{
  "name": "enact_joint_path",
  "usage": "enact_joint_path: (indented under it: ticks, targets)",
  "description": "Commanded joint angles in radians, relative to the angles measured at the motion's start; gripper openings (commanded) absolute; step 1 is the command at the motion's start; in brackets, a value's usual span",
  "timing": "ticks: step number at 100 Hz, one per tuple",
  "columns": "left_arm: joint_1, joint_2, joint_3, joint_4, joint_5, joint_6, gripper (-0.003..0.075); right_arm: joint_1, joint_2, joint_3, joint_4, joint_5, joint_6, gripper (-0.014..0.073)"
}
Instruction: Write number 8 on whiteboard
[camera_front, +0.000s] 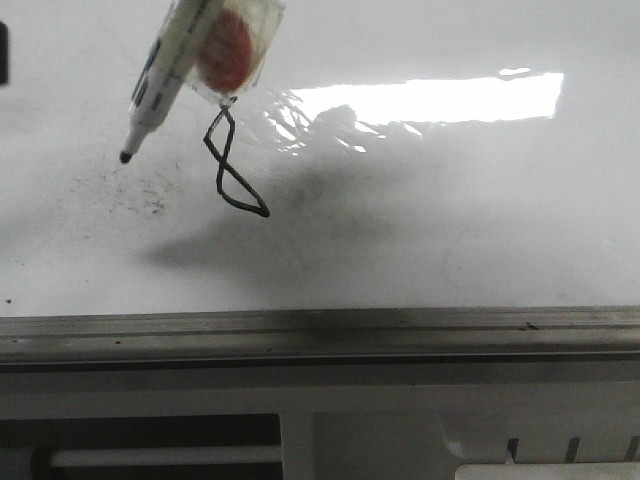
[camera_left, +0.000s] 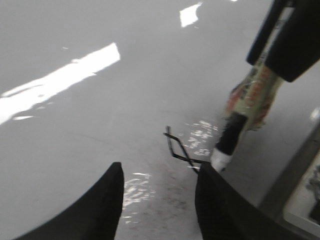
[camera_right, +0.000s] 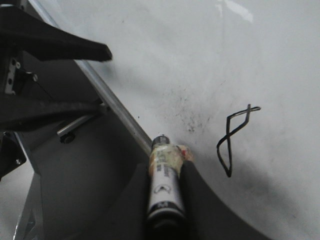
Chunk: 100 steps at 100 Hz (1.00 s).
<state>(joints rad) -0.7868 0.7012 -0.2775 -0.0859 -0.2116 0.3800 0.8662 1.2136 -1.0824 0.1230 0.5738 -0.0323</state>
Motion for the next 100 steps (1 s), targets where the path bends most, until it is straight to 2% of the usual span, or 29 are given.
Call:
enact_joint_path:
  ticks: [1, 17, 31, 47, 54, 67, 74, 80, 81, 82, 83, 89, 100]
  targets:
    - [-0.076, 0.062, -0.032, 0.023, -0.099, -0.005, 0.0315, 0.018, -0.010, -0.023, -0.005, -0.047, -0.004, -0.0053]
    - [-0.169, 0.174, -0.032, 0.024, -0.219, -0.005, 0.0315, 0.036, -0.009, -0.023, 0.002, -0.028, -0.004, -0.0053]
    - [-0.182, 0.245, -0.032, 0.019, -0.294, -0.005, 0.0315, 0.038, -0.009, -0.023, 0.034, -0.013, -0.004, -0.0053]
    - [-0.182, 0.274, -0.032, 0.017, -0.320, -0.005, 0.0300, 0.038, -0.009, -0.023, 0.036, 0.017, -0.004, -0.0053]
    - [-0.182, 0.276, -0.032, -0.002, -0.320, -0.005, 0.0226, 0.038, -0.009, -0.023, 0.039, 0.019, -0.004, -0.0053]
    - [-0.182, 0.275, -0.032, -0.027, -0.320, -0.005, -0.0009, 0.038, -0.009, -0.023, 0.041, 0.012, -0.004, -0.0046]
    - [-0.182, 0.275, -0.032, -0.027, -0.320, -0.005, -0.0020, 0.038, -0.009, -0.023, 0.046, 0.016, -0.004, 0.0028]
    - [-0.182, 0.275, -0.032, -0.027, -0.320, -0.005, -0.0020, 0.038, -0.009, -0.023, 0.048, 0.012, -0.004, 0.0165]
    - [-0.182, 0.275, -0.032, -0.027, -0.320, -0.005, -0.0020, 0.038, -0.009, -0.023, 0.048, 0.009, -0.004, 0.0165]
    - [-0.182, 0.275, -0.032, -0.027, -0.320, -0.005, -0.0020, 0.038, -0.009, -0.023, 0.048, 0.007, -0.004, 0.0208]
    - [-0.182, 0.275, -0.032, -0.027, -0.320, -0.005, -0.0020, 0.038, -0.009, -0.023, 0.048, 0.006, -0.004, 0.0208]
    - [-0.182, 0.275, -0.032, -0.029, -0.320, -0.005, -0.0020, 0.038, -0.009, -0.023, 0.048, -0.012, -0.004, 0.0330]
    - [-0.182, 0.275, -0.032, -0.131, -0.320, -0.005, -0.0020, 0.036, -0.009, -0.023, 0.048, -0.047, -0.004, 0.0399]
